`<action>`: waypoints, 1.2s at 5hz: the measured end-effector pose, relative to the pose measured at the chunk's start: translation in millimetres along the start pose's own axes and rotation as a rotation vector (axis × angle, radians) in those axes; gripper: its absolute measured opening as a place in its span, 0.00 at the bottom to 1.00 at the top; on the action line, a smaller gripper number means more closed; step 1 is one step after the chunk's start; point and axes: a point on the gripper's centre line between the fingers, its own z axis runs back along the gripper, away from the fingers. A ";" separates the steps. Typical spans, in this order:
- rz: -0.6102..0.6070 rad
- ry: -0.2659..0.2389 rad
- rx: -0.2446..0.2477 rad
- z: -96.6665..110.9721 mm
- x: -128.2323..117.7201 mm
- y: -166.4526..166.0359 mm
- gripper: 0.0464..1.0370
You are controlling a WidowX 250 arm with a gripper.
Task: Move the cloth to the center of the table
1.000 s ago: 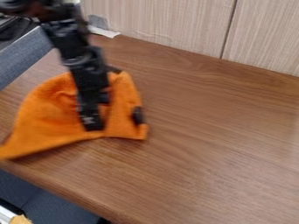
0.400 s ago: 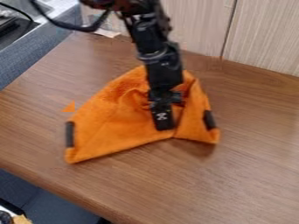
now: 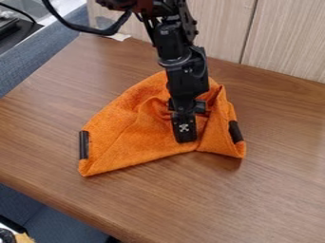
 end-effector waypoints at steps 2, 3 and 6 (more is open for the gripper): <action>-0.002 -0.056 0.025 31.8 8.0 -10.8 0.96; -0.004 -0.068 0.059 50.4 9.4 -14.2 0.96; 0.020 -0.160 0.178 107.5 -0.6 -15.3 0.96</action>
